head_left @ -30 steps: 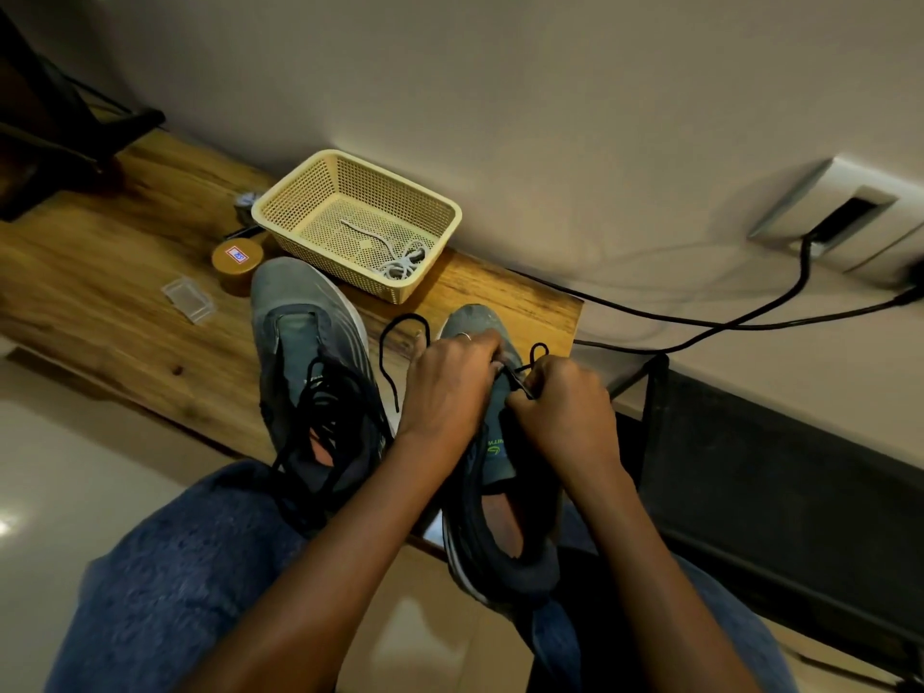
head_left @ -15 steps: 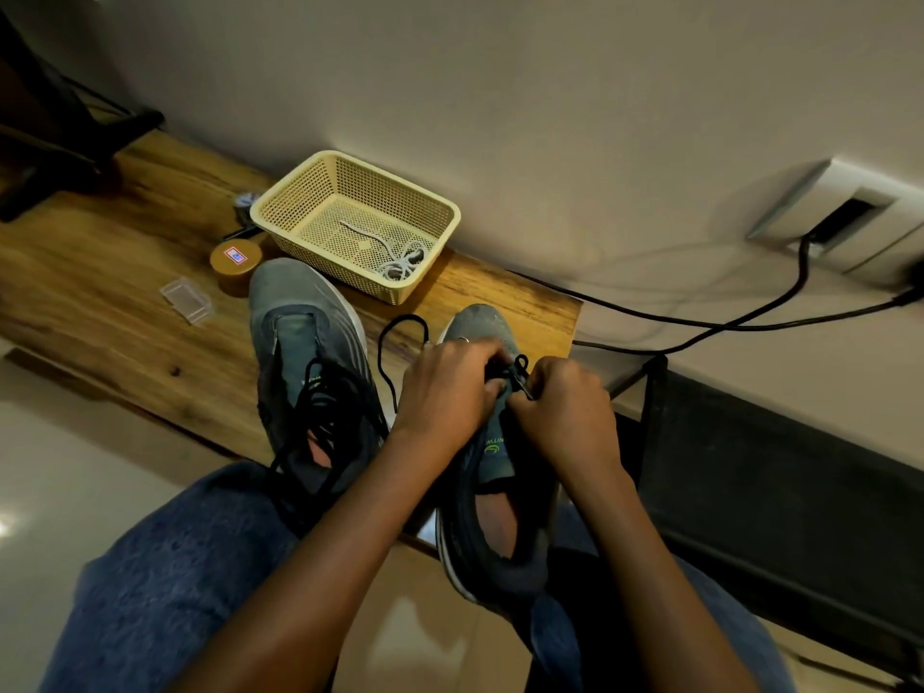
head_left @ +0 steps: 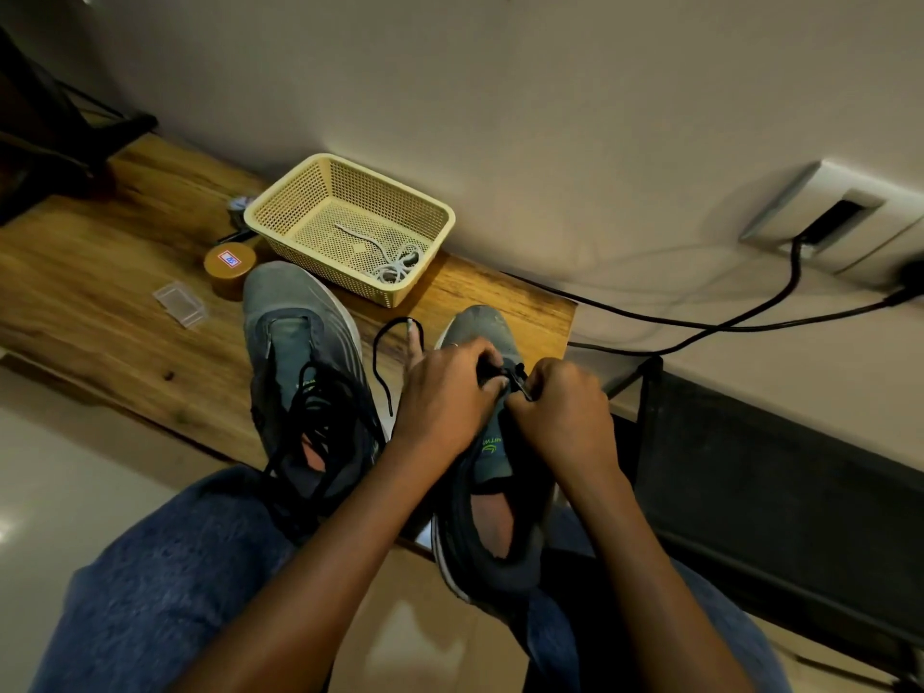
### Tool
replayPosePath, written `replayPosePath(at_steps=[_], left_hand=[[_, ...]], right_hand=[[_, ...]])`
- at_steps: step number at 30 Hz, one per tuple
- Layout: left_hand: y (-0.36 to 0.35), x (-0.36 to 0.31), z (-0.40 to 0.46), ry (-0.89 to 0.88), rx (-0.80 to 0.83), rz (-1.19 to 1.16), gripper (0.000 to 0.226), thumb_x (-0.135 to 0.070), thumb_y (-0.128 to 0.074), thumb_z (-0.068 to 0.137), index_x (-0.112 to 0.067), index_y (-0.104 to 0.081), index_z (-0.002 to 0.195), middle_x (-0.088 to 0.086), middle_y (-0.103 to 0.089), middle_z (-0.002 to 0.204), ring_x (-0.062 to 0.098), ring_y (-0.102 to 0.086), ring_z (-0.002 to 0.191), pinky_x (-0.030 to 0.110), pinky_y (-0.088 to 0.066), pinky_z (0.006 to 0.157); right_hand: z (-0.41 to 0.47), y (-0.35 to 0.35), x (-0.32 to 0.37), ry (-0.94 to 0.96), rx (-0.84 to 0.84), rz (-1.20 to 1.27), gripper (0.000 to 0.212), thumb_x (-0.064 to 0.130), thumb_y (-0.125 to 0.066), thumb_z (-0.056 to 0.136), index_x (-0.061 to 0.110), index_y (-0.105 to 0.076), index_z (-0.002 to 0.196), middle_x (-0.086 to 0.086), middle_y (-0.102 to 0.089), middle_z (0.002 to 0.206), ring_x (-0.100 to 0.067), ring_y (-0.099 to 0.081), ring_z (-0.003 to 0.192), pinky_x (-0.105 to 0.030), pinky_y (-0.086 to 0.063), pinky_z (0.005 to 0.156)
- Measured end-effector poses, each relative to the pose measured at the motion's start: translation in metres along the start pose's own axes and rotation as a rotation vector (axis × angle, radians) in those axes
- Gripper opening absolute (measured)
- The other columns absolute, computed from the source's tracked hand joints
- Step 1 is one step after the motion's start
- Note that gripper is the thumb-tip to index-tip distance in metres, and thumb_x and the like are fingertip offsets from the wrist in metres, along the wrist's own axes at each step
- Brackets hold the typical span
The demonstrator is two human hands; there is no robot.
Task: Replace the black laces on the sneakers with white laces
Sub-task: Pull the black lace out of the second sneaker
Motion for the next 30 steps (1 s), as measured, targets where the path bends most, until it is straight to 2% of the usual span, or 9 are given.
replayPosePath(at_steps=[5, 7, 9, 11, 15, 18, 23, 26, 30], left_hand=[[0.005, -0.005, 0.001, -0.020, -0.017, 0.062, 0.013, -0.026, -0.053, 0.096, -0.018, -0.058, 0.087, 0.001, -0.066, 0.078, 0.023, -0.063, 0.083, 0.027, 0.010, 0.116], [0.004, -0.001, -0.001, 0.043, -0.030, -0.032, 0.009, -0.019, -0.046, 0.099, -0.015, -0.052, 0.094, 0.003, -0.062, 0.079, 0.029, -0.060, 0.092, 0.033, -0.012, 0.117], [0.007, 0.008, -0.001, 0.179, -0.077, -0.233, 0.006, -0.014, -0.041, 0.101, -0.014, -0.046, 0.097, -0.003, -0.056, 0.080, 0.030, -0.059, 0.097, 0.035, -0.042, 0.092], [0.006, 0.019, 0.000, 0.274, -0.102, -0.335, 0.006, -0.015, -0.039, 0.101, -0.016, -0.041, 0.096, -0.009, -0.055, 0.081, 0.024, -0.061, 0.090, 0.036, -0.048, 0.074], [0.002, 0.018, 0.000, 0.184, 0.008, -0.262, 0.004, -0.020, -0.042, 0.099, -0.018, -0.045, 0.098, 0.007, -0.061, 0.101, 0.030, -0.056, 0.101, 0.042, -0.047, 0.079], [-0.002, 0.004, -0.009, 0.077, 0.078, -0.145, 0.016, -0.024, -0.048, 0.098, -0.013, -0.050, 0.110, 0.011, -0.059, 0.105, 0.030, -0.051, 0.106, 0.043, -0.041, 0.095], [-0.010, 0.010, -0.016, 0.074, 0.140, -0.099, 0.028, -0.028, -0.047, 0.098, -0.016, -0.049, 0.123, 0.008, -0.059, 0.122, 0.028, -0.044, 0.121, 0.040, -0.026, 0.111], [-0.017, 0.011, -0.018, 0.074, 0.188, -0.036, 0.027, -0.028, -0.043, 0.099, -0.019, -0.049, 0.124, 0.006, -0.060, 0.123, 0.028, -0.046, 0.123, 0.039, -0.021, 0.113], [-0.010, -0.001, -0.028, 0.087, 0.244, 0.026, 0.030, -0.026, -0.041, 0.100, -0.018, -0.049, 0.128, 0.006, -0.057, 0.128, 0.025, -0.045, 0.125, 0.036, -0.017, 0.115]], right_hand=[[0.000, 0.001, -0.001, -0.029, 0.000, 0.027, 0.014, 0.016, -0.060, 0.083, 0.008, -0.054, 0.074, -0.006, -0.053, 0.071, -0.026, -0.054, 0.071, -0.031, -0.040, 0.059], [0.000, 0.002, -0.002, -0.044, -0.013, 0.037, 0.014, 0.016, -0.060, 0.083, 0.007, -0.054, 0.074, -0.006, -0.053, 0.070, -0.026, -0.054, 0.070, -0.030, -0.040, 0.059], [-0.001, 0.003, -0.003, -0.055, -0.020, 0.056, 0.014, 0.016, -0.060, 0.082, 0.006, -0.055, 0.075, -0.007, -0.054, 0.071, -0.027, -0.055, 0.071, -0.032, -0.042, 0.061], [-0.001, 0.005, -0.004, -0.062, -0.017, 0.072, 0.013, 0.015, -0.059, 0.083, 0.005, -0.055, 0.075, -0.007, -0.055, 0.072, -0.026, -0.056, 0.071, -0.033, -0.043, 0.061], [-0.005, 0.006, -0.001, -0.065, 0.000, 0.074, 0.013, 0.016, -0.057, 0.084, 0.007, -0.055, 0.076, -0.008, -0.058, 0.075, -0.028, -0.058, 0.075, -0.032, -0.041, 0.061], [-0.008, 0.005, 0.002, -0.073, 0.010, 0.057, 0.017, 0.020, -0.056, 0.086, 0.011, -0.048, 0.073, -0.006, -0.054, 0.074, -0.027, -0.055, 0.073, -0.029, -0.035, 0.058], [-0.019, 0.008, 0.002, -0.101, 0.021, 0.099, 0.028, 0.018, -0.055, 0.086, 0.018, -0.038, 0.064, -0.002, -0.050, 0.068, -0.024, -0.053, 0.070, -0.029, -0.035, 0.058], [-0.030, 0.007, 0.003, -0.077, 0.021, 0.130, 0.005, 0.015, -0.055, 0.088, 0.014, -0.059, 0.085, -0.007, -0.065, 0.089, -0.025, -0.063, 0.085, -0.027, -0.038, 0.061], [-0.054, 0.006, 0.005, -0.013, 0.004, 0.222, 0.026, 0.005, -0.052, 0.088, 0.014, -0.062, 0.110, -0.006, -0.066, 0.107, -0.023, -0.062, 0.097, -0.026, -0.040, 0.068]])
Point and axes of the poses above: each hand's wrist, its own z-axis towards the middle knuckle, its own y-axis out of the back of the hand, x = y × z, the point moved 8 cm from there along z, towards the middle knuckle
